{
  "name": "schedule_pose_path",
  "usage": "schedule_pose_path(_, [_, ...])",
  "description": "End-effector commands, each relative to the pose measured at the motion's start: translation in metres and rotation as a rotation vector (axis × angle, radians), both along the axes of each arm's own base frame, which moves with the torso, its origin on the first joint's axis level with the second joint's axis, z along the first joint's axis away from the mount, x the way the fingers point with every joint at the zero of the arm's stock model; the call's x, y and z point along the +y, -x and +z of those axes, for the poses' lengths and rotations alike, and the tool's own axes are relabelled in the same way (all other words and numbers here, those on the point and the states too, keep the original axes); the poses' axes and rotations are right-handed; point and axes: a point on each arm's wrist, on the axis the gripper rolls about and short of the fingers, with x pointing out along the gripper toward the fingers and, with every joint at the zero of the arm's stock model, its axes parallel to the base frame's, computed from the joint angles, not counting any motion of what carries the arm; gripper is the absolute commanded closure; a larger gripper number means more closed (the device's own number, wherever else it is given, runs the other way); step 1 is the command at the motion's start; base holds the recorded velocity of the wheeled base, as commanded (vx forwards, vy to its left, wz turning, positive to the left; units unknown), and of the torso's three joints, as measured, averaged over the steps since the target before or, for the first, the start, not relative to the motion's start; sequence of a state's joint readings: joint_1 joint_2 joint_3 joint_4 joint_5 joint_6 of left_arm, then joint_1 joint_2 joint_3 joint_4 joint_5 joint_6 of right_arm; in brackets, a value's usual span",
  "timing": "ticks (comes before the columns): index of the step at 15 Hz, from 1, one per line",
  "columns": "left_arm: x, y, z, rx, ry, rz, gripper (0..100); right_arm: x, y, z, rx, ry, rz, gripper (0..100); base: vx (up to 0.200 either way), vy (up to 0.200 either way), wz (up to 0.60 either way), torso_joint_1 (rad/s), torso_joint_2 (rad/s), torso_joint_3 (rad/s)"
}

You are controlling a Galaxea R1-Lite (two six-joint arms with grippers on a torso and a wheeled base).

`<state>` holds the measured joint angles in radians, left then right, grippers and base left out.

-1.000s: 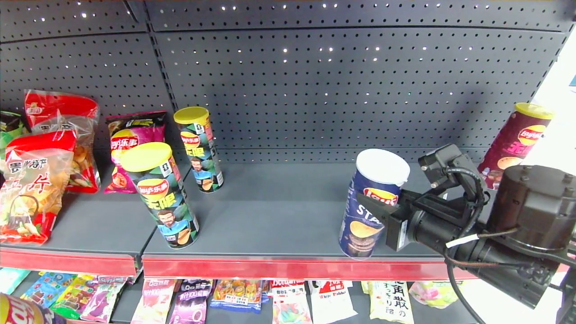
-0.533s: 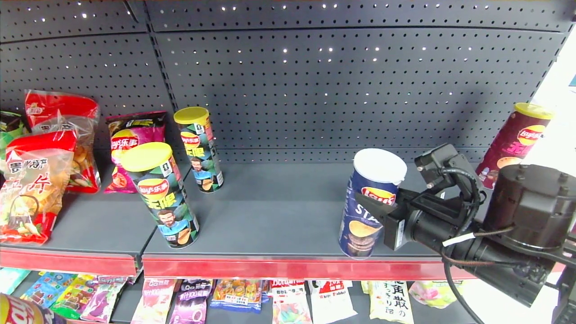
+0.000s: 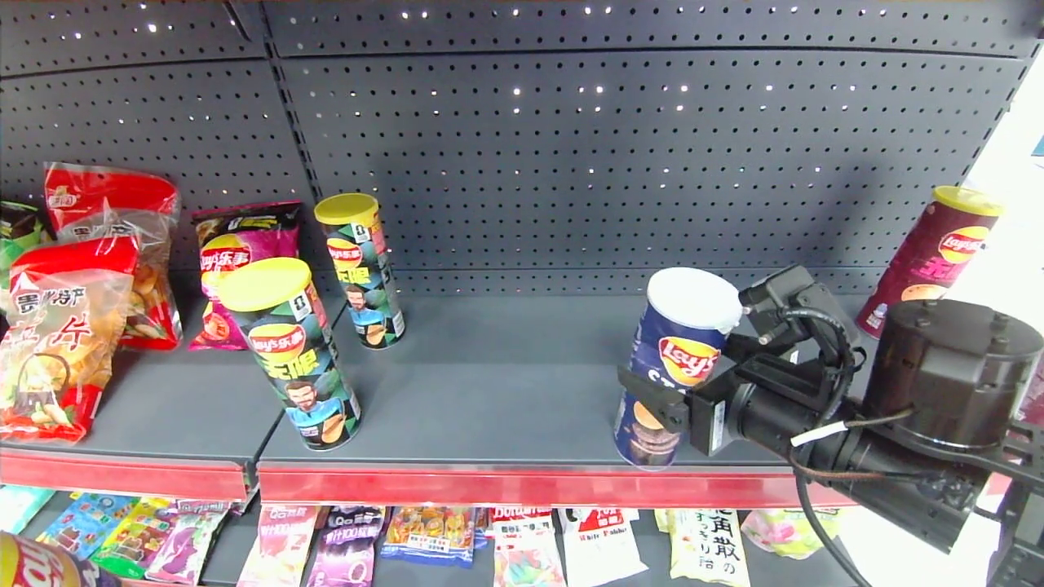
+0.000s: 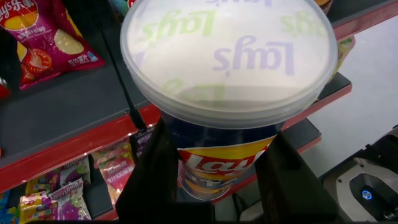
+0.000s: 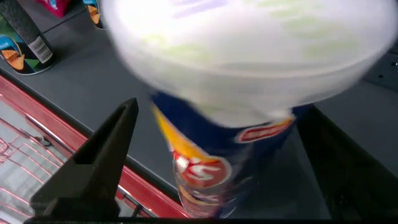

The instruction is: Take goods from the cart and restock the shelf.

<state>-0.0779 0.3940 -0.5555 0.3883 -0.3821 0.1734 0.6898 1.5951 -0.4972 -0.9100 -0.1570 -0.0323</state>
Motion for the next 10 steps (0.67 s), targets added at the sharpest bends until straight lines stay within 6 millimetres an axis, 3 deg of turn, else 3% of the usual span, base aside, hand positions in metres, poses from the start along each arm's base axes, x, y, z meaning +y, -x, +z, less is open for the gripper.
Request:
schedule_pose_path(1, [0.000, -0.001, 0.000, 0.003, 0.000, 0.000, 100, 0.000, 0.001, 0.001, -0.006, -0.006, 0.001, 0, 0.000, 0.000, 0.00, 0.000, 0.00, 0.000])
schedule_pose_path(5, [0.000, -0.001, 0.000, 0.005, 0.000, 0.000, 100, -0.005, 0.006, 0.007, -0.025, -0.016, 0.000, 0, 0.000, 0.000, 0.00, 0.000, 0.00, 0.000])
schedule_pose_path(10, [0.000, -0.004, 0.000, 0.020, -0.001, -0.003, 100, -0.024, 0.029, 0.004, -0.021, -0.014, 0.002, 0, 0.000, 0.000, 0.00, 0.000, 0.00, 0.000])
